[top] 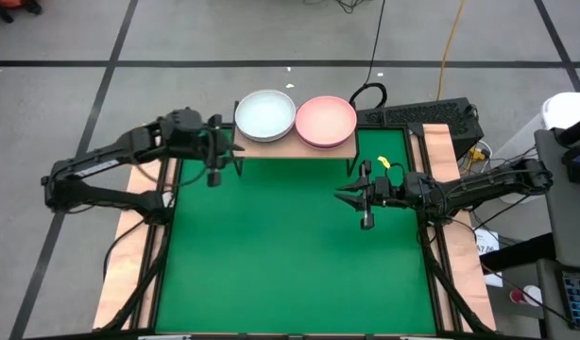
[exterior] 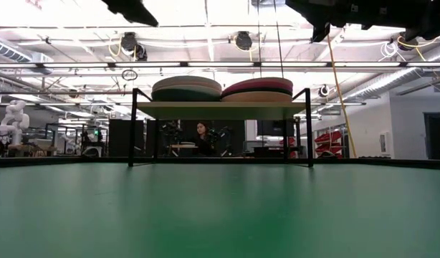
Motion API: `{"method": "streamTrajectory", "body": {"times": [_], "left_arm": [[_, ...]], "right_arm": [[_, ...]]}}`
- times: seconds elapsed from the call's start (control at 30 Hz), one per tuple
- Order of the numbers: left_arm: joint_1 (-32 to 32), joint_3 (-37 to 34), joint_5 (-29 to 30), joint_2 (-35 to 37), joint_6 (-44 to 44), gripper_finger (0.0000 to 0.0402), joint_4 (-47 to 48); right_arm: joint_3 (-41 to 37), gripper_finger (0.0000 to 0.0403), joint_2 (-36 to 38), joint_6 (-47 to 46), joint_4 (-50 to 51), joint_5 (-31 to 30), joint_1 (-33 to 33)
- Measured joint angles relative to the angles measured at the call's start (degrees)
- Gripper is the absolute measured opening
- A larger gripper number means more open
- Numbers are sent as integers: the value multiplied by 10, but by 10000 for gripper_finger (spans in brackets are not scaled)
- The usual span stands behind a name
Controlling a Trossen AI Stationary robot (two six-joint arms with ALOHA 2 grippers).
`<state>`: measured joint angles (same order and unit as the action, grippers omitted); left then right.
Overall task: Place and stack plates onto a shelf
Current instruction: Return to Home Position
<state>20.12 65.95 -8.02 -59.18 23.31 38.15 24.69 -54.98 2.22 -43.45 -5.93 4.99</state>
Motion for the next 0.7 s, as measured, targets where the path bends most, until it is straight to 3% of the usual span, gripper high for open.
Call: {"method": "streamTrajectory", "body": {"times": [0.4,0.57,0.7], "left_arm": [[-35,-2,10,69,-45,108,91],[-55,-60,10,116,-47,108,36],[-61,-149,-13,169,-86,108,-52]], "right_arm": [[0,63,0,0,0,0,0],[0,63,0,2,0,0,0],[0,63,0,0,0,0,0]]}}
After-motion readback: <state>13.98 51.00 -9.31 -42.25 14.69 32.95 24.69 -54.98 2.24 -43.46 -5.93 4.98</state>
